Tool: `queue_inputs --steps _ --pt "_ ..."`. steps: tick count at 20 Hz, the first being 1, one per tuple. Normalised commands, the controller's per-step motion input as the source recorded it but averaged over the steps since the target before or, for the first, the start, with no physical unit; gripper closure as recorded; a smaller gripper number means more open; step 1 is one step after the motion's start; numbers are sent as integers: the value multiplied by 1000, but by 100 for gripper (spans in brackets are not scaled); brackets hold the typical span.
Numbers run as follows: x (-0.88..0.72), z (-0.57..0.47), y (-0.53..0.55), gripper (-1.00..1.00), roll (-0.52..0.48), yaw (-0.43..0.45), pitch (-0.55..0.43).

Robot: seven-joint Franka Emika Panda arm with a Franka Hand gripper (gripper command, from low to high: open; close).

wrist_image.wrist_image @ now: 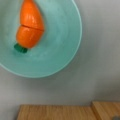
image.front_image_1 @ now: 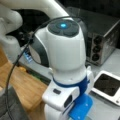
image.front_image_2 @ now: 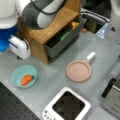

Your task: Pick up the pan. Place the pan on the table. Pick up the bowl. Place the bowl on the stove.

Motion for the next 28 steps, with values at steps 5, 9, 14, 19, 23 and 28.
queue_inputs --steps 5,9,14,19,23,28 --pt "488 -59 -148 -100 65 47 162" --pt "309 122 -79 -100 115 28 169" --pt "207 100 -76 -100 152 31 132" --pt "30 -222 -115 -100 145 30 68" --pt "-218 -383 -188 -100 135 40 7" --pt "-342 -279 -201 -100 130 52 -62"
